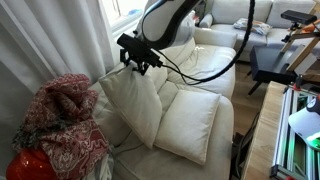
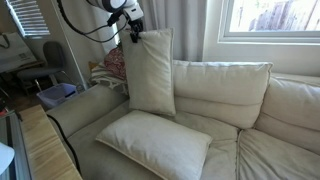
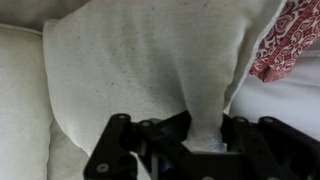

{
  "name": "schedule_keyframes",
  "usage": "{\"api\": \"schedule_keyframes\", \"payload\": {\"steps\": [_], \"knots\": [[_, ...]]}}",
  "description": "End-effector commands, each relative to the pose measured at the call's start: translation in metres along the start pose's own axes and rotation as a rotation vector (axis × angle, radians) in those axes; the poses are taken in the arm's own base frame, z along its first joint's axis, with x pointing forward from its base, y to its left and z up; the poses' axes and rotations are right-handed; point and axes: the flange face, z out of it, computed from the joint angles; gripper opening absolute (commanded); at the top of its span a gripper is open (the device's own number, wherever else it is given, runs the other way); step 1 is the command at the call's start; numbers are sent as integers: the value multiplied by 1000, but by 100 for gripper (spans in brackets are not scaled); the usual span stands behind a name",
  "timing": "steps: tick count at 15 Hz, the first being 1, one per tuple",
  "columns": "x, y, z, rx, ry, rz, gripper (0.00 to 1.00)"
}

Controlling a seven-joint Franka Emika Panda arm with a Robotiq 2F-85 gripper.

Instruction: Pick up the pillows and place them upright

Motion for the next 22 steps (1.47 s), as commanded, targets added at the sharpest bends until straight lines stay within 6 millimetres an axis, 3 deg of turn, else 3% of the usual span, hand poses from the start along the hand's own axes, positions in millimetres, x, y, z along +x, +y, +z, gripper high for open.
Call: {"api": "schedule_keyframes", "payload": {"steps": [1,5,6,9,13,15,18,22], "knots": [[-6,-9,8,47,-12,34,4],[-7,-18,0,135,6,71,4],[-5,-17,1,137,13,73,38],[2,-8,7,51,4,65,55],[11,-8,-2,11,19,38,84],[13,-4,-10,-56,22,-60,99],[-1,8,-12,-182,-47,-165,100],[-38,35,2,-308,-134,-327,100]]}}
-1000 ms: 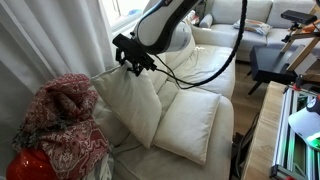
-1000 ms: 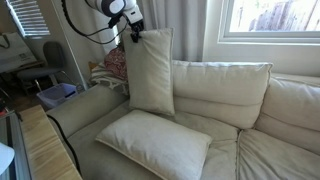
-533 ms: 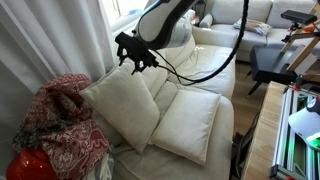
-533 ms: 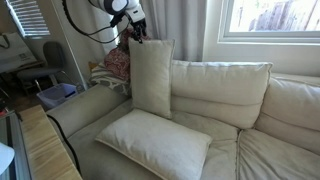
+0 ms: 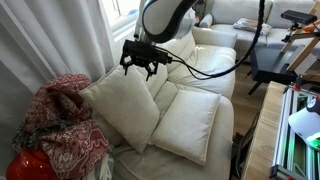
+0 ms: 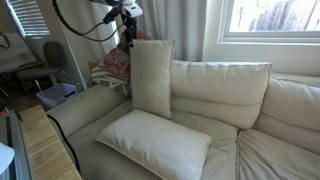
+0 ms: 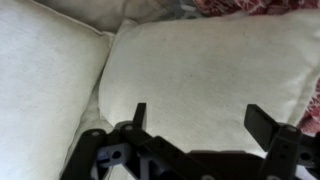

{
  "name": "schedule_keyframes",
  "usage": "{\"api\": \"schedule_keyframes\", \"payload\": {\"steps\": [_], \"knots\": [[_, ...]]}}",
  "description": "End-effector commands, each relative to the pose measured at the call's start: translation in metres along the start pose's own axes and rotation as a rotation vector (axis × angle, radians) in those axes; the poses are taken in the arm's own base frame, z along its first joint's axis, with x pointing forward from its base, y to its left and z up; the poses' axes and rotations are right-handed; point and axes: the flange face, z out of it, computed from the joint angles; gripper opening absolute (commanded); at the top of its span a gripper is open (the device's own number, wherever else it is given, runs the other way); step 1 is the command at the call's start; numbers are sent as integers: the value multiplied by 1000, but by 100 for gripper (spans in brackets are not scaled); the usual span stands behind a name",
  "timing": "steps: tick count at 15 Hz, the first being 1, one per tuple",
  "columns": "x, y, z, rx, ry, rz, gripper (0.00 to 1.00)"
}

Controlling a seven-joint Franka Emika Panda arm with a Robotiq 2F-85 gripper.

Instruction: Pick up the pillows and place them upright

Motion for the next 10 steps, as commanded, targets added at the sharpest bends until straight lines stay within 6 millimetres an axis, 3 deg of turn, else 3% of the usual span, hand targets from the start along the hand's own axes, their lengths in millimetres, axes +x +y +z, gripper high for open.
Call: {"api": "schedule_keyframes", "payload": {"steps": [1,2,3,8,9,10], "knots": [[-33,21,17,-110,-65,-157,100],[-28,20,15,-134,-75,-204,100],[-28,12,17,-86,-58,-127,100],[-28,15,18,-111,-70,-186,100],[-33,16,24,-131,-91,-214,100],[-48,22,44,-182,-126,-309,100]]}}
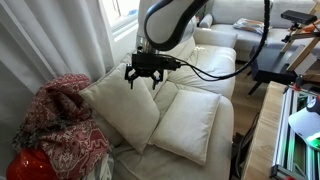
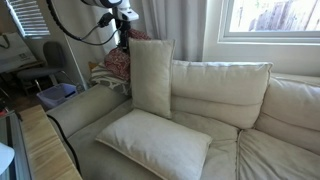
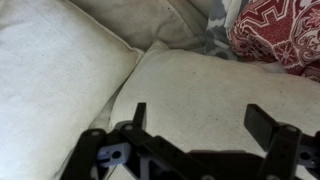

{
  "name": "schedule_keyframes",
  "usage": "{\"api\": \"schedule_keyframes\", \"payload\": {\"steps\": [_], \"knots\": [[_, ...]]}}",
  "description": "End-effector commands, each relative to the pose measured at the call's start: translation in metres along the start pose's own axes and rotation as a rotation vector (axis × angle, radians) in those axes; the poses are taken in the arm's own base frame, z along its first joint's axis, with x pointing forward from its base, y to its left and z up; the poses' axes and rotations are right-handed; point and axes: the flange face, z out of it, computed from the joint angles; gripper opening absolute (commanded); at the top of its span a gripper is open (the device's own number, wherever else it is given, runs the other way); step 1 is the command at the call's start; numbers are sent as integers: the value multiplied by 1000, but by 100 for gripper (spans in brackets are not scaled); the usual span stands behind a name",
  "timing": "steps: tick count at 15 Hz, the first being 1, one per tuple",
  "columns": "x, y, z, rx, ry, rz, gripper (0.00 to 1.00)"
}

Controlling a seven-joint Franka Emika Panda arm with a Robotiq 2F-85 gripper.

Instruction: Pick up the pillows and place them upright

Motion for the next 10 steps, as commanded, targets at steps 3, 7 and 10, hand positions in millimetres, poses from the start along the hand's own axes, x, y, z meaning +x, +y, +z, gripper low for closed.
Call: {"api": "schedule_keyframes", "payload": {"steps": [3,7,10], "knots": [[-55,8,84,-95,-149,-244,100],[-97,38,172,-220,-263,-410,100],[-120,62,227,-259,-391,-511,100]]}}
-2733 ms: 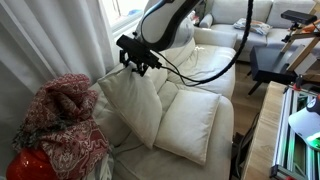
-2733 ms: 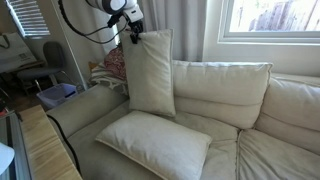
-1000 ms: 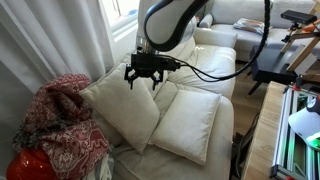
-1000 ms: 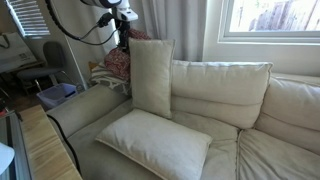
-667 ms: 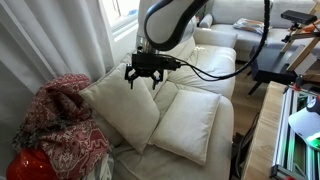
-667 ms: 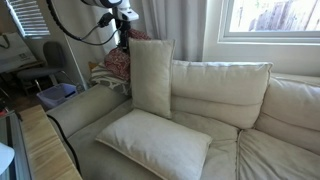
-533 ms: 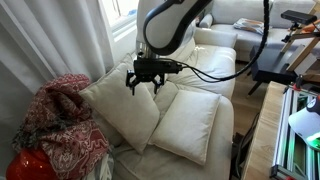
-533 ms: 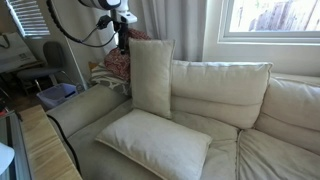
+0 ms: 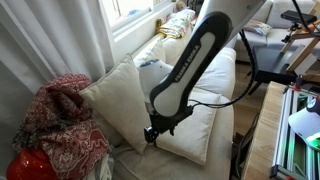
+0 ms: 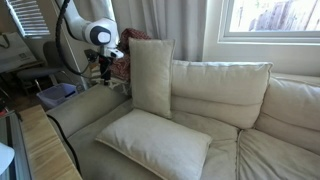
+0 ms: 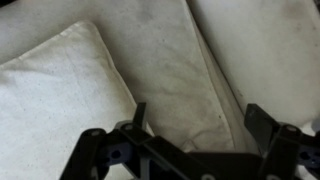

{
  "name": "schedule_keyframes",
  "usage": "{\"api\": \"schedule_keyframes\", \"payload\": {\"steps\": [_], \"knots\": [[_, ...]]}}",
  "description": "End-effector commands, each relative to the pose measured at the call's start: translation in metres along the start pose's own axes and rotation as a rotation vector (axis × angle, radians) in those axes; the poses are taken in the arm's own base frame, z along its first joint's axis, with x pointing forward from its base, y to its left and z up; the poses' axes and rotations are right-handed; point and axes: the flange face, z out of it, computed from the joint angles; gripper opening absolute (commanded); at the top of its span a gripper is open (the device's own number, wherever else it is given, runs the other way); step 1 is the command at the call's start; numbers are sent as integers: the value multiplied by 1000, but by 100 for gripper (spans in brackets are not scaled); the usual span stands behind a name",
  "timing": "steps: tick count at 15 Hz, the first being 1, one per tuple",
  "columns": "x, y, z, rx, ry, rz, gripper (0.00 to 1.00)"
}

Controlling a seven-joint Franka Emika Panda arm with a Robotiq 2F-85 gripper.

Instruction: Pick up the pillows and place them upright

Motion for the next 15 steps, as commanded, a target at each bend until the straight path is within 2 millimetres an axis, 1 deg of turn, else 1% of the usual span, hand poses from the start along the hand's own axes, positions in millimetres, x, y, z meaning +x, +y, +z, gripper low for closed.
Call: {"api": "schedule_keyframes", "payload": {"steps": [1,2,3,4,8,9,12,15], "knots": [[-4,1,20,-16,-31,-38,100],[-6,1,38,-23,-56,-67,100],[-6,2,49,-26,-70,-82,100],[-4,1,53,-25,-74,-89,100],[1,-2,49,-18,-73,-95,100],[1,-2,54,-26,-73,-112,100],[1,9,91,-56,-117,-168,100],[2,29,130,-98,-129,-210,100]]}}
